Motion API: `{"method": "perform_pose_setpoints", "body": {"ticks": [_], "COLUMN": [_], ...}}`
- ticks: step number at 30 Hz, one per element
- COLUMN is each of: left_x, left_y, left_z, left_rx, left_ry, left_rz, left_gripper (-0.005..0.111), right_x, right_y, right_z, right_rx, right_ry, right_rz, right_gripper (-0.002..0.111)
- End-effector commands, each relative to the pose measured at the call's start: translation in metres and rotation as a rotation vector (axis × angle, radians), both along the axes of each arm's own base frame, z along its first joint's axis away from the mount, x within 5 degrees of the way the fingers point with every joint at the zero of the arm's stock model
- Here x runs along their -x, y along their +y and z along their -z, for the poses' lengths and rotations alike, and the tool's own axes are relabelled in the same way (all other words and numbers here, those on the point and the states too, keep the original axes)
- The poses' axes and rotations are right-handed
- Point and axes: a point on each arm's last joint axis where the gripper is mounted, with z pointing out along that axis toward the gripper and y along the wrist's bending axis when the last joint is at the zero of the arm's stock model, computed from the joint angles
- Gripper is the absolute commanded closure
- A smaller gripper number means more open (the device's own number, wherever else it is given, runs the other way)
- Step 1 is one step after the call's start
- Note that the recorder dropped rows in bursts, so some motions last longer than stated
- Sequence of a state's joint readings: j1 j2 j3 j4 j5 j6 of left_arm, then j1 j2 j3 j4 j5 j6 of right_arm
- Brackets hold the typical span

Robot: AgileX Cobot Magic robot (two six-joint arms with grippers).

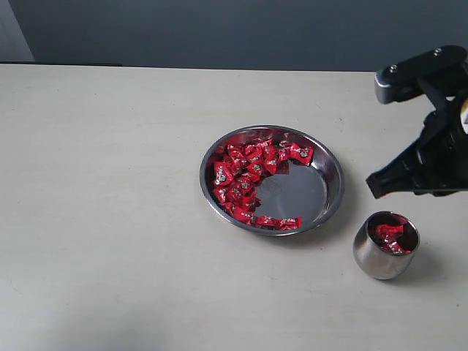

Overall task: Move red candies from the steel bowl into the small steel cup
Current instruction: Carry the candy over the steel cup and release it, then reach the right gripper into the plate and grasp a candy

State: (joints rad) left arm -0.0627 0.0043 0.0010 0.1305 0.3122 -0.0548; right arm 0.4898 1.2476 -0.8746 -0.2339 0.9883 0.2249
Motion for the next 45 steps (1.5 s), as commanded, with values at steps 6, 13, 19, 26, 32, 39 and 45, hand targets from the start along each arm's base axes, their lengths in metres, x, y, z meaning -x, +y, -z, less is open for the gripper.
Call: {"method": "perform_pose_setpoints", "body": {"ticks": [6, 13, 19, 26, 32, 39, 45], "left_x": [0.000, 0.000, 0.000, 0.000, 0.000, 0.000, 0.000], "left_y": [0.000, 0.000, 0.000, 0.000, 0.000, 0.000, 0.000], "left_z": [-0.001, -0.001, -0.001, -0.001, -0.001, -0.001, -0.001], "left_rx": [0.004, 0.004, 0.004, 0.004, 0.004, 0.004, 0.004], "left_ry": [-0.011, -0.011, -0.011, -0.011, -0.011, -0.011, -0.011], "left_rz": [0.007, 0.007, 0.007, 0.007, 0.007, 0.007, 0.007], "left_gripper": [0.106, 0.106, 0.106, 0.106, 0.106, 0.106, 0.106], "right_x": [0.007, -0.002, -0.005, -0.007, -0.023, -0.045, -0.070], "right_y": [-0.001, 0.004, 0.005, 0.006, 0.023, 0.054, 0.067], "right_z": [0.023, 0.043, 0.049, 0.049, 0.036, 0.029, 0.041], "right_rx": [-0.021, 0.021, 0.035, 0.034, -0.119, -0.289, -0.271], "right_ry": [0.024, 0.103, 0.122, 0.103, -0.037, -0.070, -0.039], "right_rz": [0.003, 0.004, 0.002, -0.007, -0.059, -0.215, -0.225], "right_gripper": [0.109, 0.098, 0.091, 0.091, 0.091, 0.081, 0.078]}}
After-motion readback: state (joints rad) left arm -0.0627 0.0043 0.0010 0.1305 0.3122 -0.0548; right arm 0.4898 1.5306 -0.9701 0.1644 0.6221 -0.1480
